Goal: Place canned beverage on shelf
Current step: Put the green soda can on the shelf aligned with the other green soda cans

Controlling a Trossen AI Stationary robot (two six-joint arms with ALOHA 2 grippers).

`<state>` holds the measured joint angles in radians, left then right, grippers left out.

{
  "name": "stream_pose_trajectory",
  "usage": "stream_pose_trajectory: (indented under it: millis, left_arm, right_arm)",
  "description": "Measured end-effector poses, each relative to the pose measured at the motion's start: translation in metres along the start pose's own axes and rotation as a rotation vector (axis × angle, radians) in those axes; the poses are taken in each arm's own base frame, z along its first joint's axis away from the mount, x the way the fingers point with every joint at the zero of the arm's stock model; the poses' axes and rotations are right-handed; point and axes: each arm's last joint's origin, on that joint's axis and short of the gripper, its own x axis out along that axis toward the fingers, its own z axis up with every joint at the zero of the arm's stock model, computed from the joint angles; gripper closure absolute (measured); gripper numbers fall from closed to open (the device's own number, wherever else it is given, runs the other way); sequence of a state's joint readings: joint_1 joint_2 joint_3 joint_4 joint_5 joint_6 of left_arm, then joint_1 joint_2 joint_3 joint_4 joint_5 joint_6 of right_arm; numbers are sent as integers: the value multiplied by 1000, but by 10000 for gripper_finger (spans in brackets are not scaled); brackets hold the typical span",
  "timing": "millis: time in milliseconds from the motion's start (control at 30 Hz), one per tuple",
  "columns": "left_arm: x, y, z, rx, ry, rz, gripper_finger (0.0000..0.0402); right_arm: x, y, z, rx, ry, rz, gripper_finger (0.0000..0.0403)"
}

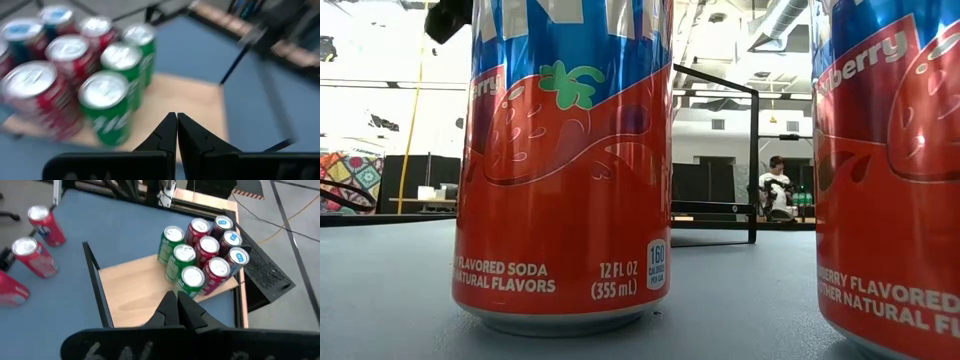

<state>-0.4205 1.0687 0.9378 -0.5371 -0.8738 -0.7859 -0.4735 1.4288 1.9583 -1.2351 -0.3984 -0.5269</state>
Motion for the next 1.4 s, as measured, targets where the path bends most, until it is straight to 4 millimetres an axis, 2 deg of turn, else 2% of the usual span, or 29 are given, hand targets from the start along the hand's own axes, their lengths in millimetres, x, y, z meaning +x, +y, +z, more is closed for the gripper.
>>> stream_pose_trajectory:
  millis: [133, 233, 433, 600, 767, 1000, 1167, 1400]
  left_arm:
    - [3, 9, -15, 79, 105, 25, 401]
    - [9, 18, -34, 118, 143, 71, 401]
    - [21, 43, -72, 102, 48, 230, 401]
    - [30, 50, -91, -11, -46, 210, 401]
    - [40, 49, -92, -42, -113, 153, 402]
    - [65, 61, -75, -27, -121, 80, 401]
    - [76, 75, -69, -16, -103, 134, 402]
    - [78, 77, -68, -50, -66, 77, 402]
  right_arm:
    - [2, 5, 3, 35, -6, 18, 403]
    - [11, 7, 9, 47, -28, 35, 403]
    - [29, 9, 17, 93, -38, 62, 403]
    - [55, 7, 18, 99, 18, 83, 403]
    - [82, 1, 14, 107, 80, 109, 403]
    - [112, -5, 10, 82, 138, 142, 403]
    - [114, -3, 10, 73, 144, 152, 403]
    - [110, 0, 11, 61, 136, 153, 403]
